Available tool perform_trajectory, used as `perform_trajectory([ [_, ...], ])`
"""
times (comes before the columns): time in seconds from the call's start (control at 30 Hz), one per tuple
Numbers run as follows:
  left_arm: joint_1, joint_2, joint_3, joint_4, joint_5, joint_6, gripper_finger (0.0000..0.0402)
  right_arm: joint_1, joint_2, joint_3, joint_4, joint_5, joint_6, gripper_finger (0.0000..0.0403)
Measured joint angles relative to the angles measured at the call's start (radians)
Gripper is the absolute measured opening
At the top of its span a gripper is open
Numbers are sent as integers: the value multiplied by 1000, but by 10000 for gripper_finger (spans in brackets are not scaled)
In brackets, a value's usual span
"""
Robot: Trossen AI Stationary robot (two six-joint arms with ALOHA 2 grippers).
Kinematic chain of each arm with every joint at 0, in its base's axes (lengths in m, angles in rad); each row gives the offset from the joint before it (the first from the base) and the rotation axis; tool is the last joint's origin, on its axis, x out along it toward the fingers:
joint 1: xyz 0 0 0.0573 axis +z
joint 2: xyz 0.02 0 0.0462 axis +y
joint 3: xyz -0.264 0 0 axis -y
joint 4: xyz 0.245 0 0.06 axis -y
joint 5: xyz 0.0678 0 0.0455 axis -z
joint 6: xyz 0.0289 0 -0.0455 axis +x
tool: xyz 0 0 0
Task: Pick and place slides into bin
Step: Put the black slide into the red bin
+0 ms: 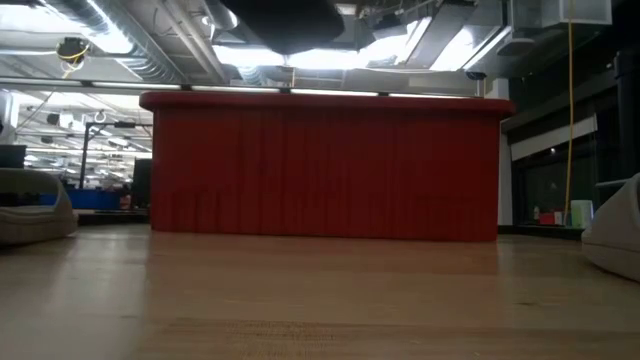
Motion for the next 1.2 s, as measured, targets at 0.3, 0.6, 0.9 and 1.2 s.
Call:
perform_trajectory([
  [0.3,26,0,0,0,-7,34,3,-55,179,234,-122,2,-122,42],
  [0.6,25,0,0,0,-18,35,3,-116,321,392,-223,1,-147,128],
  [0.9,25,0,0,0,-18,25,3,-154,366,406,-204,1,-183,146],
  [1.2,19,0,0,0,-18,8,3,-201,367,406,-242,1,-204,146],
])
